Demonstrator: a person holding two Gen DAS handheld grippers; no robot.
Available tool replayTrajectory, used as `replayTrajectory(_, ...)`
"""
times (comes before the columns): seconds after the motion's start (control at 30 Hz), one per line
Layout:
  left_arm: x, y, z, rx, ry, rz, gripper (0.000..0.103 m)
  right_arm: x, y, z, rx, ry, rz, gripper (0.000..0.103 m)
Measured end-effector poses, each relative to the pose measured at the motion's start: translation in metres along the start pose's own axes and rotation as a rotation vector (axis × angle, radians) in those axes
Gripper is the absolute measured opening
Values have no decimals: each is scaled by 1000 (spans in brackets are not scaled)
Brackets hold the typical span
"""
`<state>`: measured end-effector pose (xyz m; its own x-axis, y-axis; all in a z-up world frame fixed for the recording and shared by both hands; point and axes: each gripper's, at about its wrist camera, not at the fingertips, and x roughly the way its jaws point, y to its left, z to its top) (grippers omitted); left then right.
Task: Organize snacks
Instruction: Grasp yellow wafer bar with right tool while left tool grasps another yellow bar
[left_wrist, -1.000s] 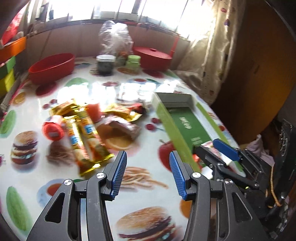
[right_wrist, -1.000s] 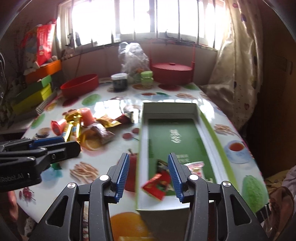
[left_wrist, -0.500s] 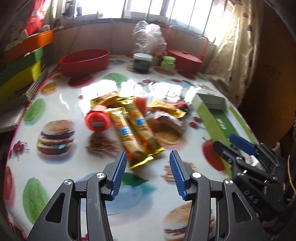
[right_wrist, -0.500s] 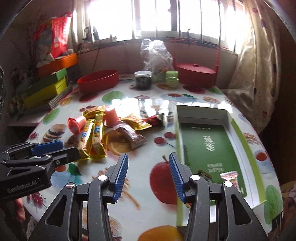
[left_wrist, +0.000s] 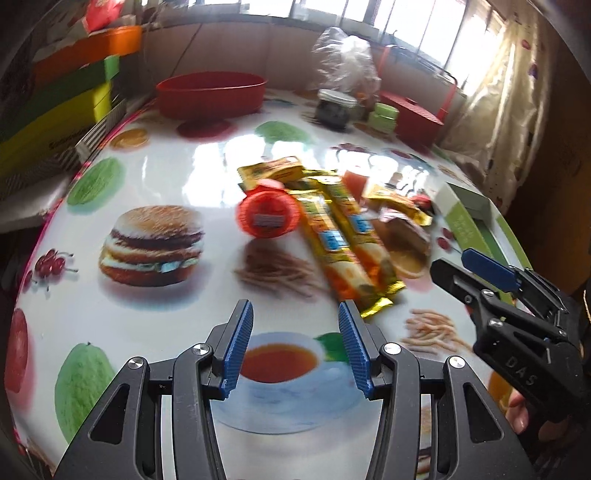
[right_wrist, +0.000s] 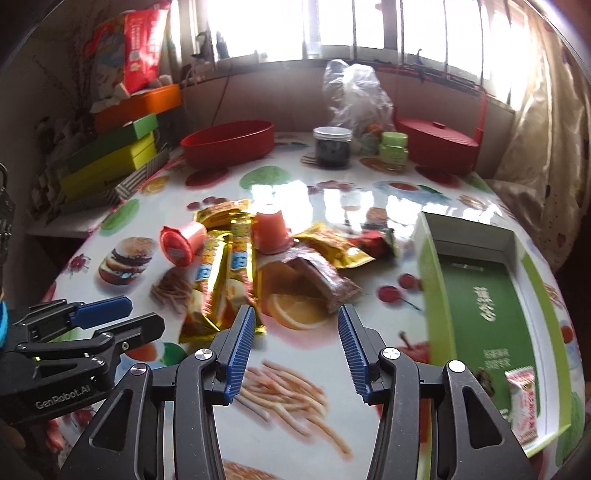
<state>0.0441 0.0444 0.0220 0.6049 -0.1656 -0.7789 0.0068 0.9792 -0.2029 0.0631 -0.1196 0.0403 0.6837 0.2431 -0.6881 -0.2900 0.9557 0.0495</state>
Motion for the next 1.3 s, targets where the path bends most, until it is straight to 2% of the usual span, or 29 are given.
replayTrajectory(0.3,6,34,6,-75,3,15,50,30,19,13,-18,34,26,47)
replayTrajectory(0.63,14,37,11,-82,22,-25,50,66,29,26,-28,91,38,47)
replayTrajectory(0.73,14,34,13,-77,19,-60,50,73,31,27,-28,106,42,46)
replayTrajectory(0.93,16,28,20,-71,20,-86,50,74,30,25,-14,115,62,26)
replayTrajectory(1.3,27,8,32,-59,34,-147,50,52,23,8,-5,113,59,23)
